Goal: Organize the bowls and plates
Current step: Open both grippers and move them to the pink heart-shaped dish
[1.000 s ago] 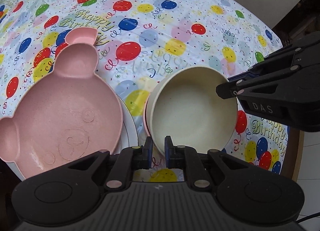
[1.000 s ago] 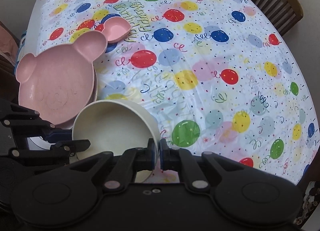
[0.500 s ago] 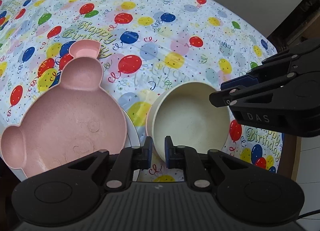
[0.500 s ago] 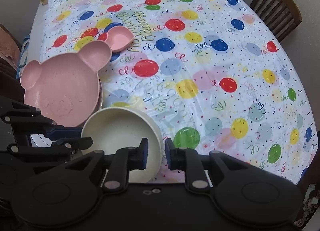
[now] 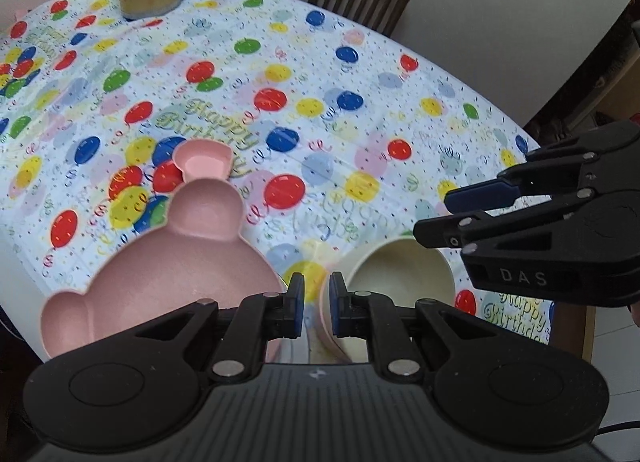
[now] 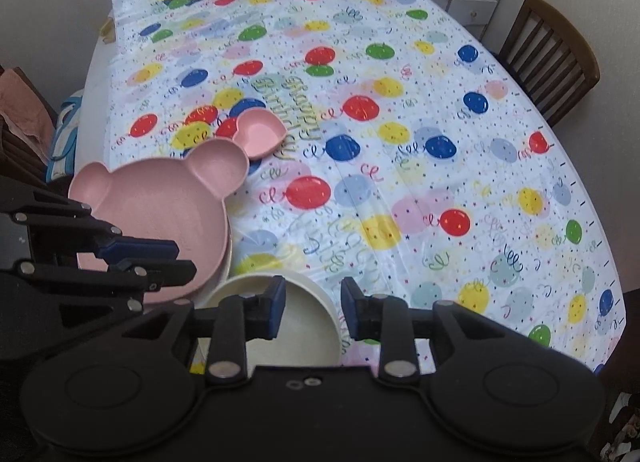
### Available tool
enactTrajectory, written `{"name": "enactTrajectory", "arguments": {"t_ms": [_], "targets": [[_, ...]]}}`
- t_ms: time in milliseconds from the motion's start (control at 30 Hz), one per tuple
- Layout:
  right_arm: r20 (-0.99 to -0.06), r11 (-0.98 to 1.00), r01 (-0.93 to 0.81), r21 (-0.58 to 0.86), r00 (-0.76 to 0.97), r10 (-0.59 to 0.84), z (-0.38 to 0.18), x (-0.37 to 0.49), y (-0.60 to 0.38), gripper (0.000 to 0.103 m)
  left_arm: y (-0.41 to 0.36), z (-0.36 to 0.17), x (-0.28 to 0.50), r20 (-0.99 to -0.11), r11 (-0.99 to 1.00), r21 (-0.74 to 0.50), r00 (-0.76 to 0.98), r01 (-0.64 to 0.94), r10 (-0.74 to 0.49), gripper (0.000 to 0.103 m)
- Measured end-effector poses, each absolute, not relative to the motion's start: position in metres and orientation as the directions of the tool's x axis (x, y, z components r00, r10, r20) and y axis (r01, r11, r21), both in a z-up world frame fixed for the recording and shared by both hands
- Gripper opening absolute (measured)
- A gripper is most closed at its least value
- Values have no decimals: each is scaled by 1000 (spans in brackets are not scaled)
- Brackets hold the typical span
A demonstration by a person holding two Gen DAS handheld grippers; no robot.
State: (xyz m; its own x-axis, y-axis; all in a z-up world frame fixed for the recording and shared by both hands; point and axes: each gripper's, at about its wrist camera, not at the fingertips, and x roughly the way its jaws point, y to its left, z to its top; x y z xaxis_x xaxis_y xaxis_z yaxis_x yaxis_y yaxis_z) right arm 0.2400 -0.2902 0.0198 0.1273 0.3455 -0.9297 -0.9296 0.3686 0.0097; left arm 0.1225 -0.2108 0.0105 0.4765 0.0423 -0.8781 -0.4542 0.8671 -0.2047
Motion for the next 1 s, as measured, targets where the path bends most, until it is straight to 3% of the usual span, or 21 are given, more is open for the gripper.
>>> {"name": "enactTrajectory", "arguments": {"t_ms": [400,533,600,700,767,1000], "targets": [[-904,393,-919,29,144,403,32,245,-246,48,-141,18,118,-858,862,-204,508,-464,70,13],[-901,406,-913,43,140,410,28,250,-224,56,-116,14,115,-855,852,-208,513,-480,80,34],[-901,417,-908,51,139,412,26,253,-214,60,-103,12,114,-854,848,-200,512,-491,95,54],[-901,429,-902,55,141,411,21,256,-199,71,-85,9,116,-848,843,-190,517,-502,117,70],[-899,448,-892,61,146,413,16,260,-189,85,-72,5,119,-850,839,-191,514,-509,118,71],[-916,563,-816,128,121,383,-15,285,-159,86,-30,-23,135,-869,826,-188,482,-531,112,71]]}}
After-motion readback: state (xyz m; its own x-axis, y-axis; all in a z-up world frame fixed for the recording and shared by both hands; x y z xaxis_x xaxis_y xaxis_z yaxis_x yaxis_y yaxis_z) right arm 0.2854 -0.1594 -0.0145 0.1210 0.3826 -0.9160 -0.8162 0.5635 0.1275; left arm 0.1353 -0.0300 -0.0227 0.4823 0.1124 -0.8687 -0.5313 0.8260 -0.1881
